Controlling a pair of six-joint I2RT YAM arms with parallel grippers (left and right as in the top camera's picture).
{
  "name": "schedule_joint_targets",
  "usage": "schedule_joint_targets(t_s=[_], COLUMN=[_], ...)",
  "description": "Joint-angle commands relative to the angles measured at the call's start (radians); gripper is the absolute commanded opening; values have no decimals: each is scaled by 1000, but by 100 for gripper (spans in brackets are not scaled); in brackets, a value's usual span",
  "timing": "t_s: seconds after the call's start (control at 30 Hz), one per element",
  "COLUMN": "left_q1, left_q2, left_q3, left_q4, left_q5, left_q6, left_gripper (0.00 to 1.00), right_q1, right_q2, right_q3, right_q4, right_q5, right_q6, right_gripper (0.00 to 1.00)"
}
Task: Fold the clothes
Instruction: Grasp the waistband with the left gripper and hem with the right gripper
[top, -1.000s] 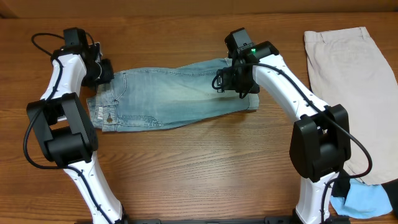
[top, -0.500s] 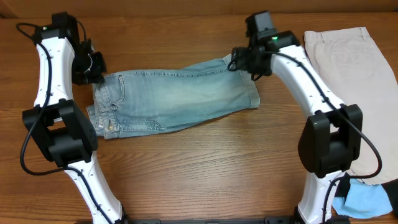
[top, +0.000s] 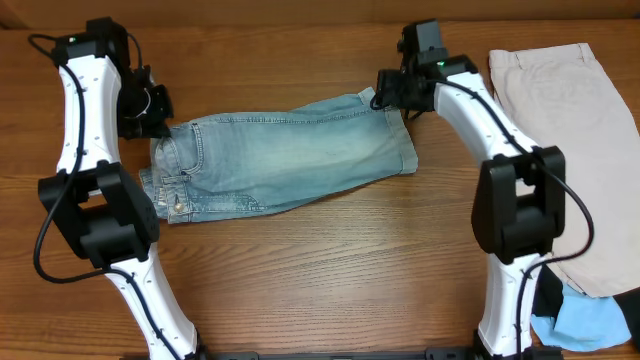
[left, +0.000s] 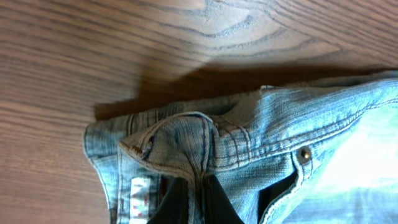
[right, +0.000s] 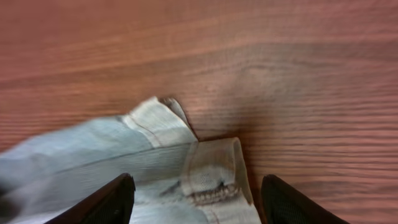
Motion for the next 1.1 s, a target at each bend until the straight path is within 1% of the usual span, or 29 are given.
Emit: schedule_joint_targets(t_s=[0.0,0.2,0.33,0.53,0.6,0.63,0.77,0.8,0.83,1.07], left_q1=[-19,-37,-42,-42,-42,-42,-42,-42,-42,-42], left_q2=[-100,-126,-130,-137,-138,-139,-158,-166,-187,-310], left_q3=[37,37,37,37,37,37,37,37,37,37], left_q4=[-40,-152,-180,-200,-209,-214,-217,-216,-213,-207], left_q5=[15,0,-4,-5,-5,-6,-23,-28,-27,-31], left_q6=[-7,-8,-10,-10,-10,-10,-10,-10,-11,-10], left_gripper=[4,4,4,4,4,4,4,4,4,4], right_q1=[1,-5,-5,-6,-7,-7,-8,-10,-14,-28], right_q2=[9,16,22,22,22,22,22,22,21,-20], right_q3=[26,25,22,15,15,15,15,15,16,21], right_q4=[12,7,7,-16,-19,-19,-19,-20,-25,-60], right_q5=[-20,-50,-58,-63,-63,-64,-64,-64,-64,-64], right_q6=[-14,-14,-14,-23,-25,-25,-25,-25,-25,-61], right_gripper=[70,70,68,47,37,29,9,6,4,4])
